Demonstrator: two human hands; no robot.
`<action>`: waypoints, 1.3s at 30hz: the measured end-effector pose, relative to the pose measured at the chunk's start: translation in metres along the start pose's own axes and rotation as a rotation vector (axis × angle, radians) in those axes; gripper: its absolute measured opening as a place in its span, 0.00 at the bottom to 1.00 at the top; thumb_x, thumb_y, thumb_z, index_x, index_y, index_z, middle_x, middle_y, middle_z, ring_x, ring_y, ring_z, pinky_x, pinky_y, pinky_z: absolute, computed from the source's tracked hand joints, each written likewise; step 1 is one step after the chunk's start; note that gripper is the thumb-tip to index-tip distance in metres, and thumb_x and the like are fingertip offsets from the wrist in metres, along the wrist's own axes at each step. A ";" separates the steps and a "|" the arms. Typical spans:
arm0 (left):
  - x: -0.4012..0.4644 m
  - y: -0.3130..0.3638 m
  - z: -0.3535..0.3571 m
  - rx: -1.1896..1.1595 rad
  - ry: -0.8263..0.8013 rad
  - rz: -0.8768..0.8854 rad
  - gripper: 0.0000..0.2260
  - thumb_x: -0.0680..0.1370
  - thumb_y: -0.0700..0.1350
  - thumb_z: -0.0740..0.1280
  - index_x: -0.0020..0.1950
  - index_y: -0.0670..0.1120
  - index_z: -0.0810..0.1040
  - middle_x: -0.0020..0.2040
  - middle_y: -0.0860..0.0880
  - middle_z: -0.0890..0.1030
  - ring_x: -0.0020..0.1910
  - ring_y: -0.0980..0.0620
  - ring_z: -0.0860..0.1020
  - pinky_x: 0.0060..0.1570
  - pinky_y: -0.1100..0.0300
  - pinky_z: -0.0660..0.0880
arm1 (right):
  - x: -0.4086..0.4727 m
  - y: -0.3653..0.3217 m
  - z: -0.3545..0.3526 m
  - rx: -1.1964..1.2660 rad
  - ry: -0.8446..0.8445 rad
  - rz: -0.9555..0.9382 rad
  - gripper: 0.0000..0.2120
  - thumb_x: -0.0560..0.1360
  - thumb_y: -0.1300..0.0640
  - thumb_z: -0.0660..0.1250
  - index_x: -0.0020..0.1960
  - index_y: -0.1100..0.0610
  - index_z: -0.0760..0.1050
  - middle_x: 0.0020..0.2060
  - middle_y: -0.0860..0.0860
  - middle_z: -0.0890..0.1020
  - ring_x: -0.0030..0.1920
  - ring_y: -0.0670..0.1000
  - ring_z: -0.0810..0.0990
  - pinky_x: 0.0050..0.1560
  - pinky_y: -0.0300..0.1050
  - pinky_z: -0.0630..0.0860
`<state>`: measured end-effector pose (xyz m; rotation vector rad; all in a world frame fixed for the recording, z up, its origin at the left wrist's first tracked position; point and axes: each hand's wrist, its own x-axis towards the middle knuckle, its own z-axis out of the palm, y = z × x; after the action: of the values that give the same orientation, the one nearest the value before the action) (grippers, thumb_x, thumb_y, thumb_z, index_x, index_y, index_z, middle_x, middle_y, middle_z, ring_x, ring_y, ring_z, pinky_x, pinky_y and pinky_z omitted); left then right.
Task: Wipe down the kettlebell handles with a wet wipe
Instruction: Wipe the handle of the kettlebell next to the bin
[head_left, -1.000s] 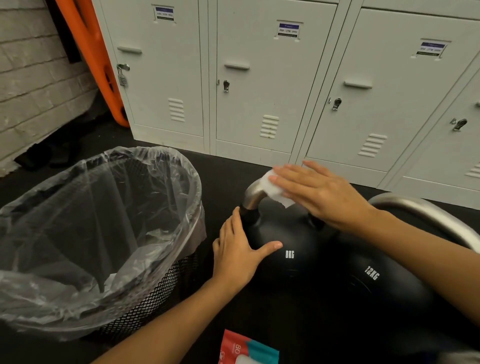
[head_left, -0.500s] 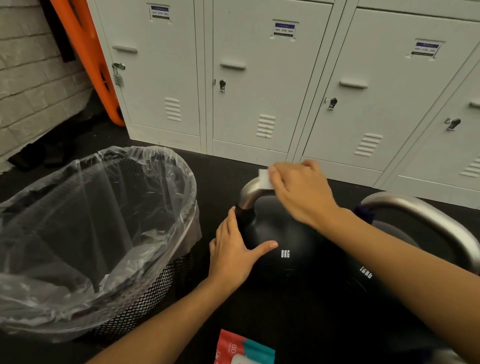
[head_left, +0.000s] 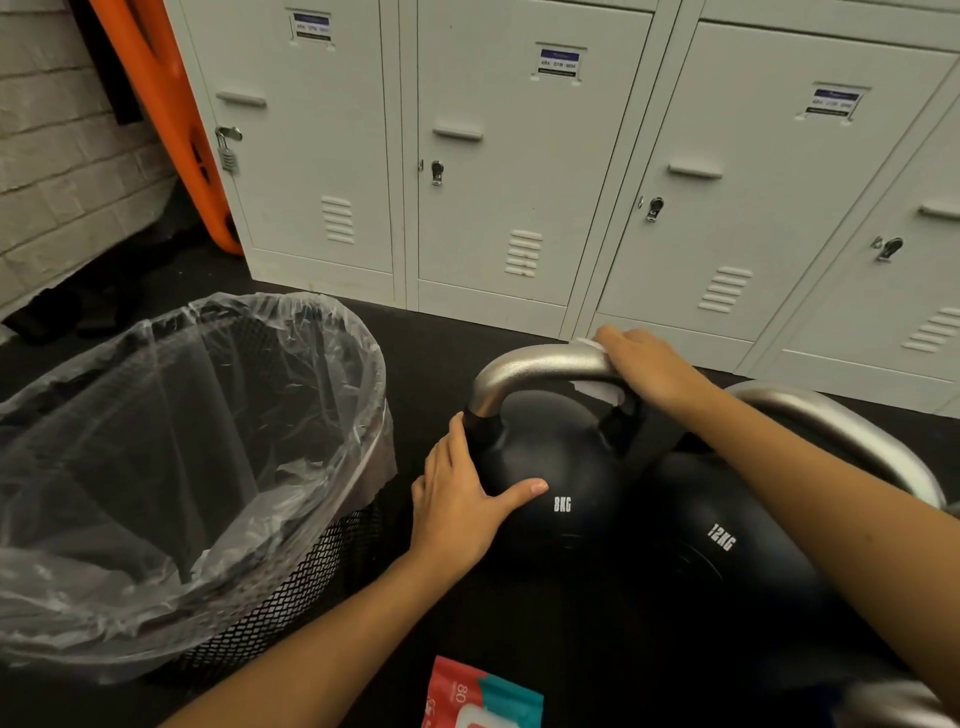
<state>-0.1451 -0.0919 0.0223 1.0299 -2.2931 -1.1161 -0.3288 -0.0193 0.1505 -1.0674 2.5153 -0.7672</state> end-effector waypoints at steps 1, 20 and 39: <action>0.000 0.000 0.000 0.000 -0.001 0.002 0.52 0.65 0.70 0.69 0.79 0.52 0.46 0.77 0.51 0.58 0.76 0.51 0.55 0.73 0.44 0.56 | -0.003 0.004 0.001 0.094 0.015 0.048 0.17 0.83 0.51 0.50 0.47 0.59 0.72 0.38 0.55 0.73 0.36 0.52 0.68 0.38 0.45 0.64; 0.001 -0.001 -0.001 0.019 -0.010 -0.001 0.51 0.66 0.70 0.69 0.78 0.53 0.46 0.77 0.50 0.59 0.76 0.50 0.55 0.73 0.43 0.55 | -0.016 0.002 0.045 0.763 0.406 0.421 0.15 0.83 0.50 0.50 0.61 0.55 0.70 0.51 0.54 0.71 0.46 0.50 0.69 0.46 0.44 0.66; -0.001 0.005 -0.005 0.034 -0.033 -0.023 0.53 0.66 0.69 0.69 0.79 0.50 0.43 0.78 0.49 0.56 0.77 0.50 0.53 0.74 0.46 0.53 | -0.020 -0.012 0.024 0.127 0.299 0.071 0.18 0.83 0.54 0.51 0.35 0.54 0.66 0.33 0.52 0.71 0.34 0.51 0.68 0.37 0.47 0.64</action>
<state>-0.1439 -0.0914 0.0291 1.0611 -2.3394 -1.1149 -0.2971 -0.0200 0.1392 -0.8718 2.6857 -1.1225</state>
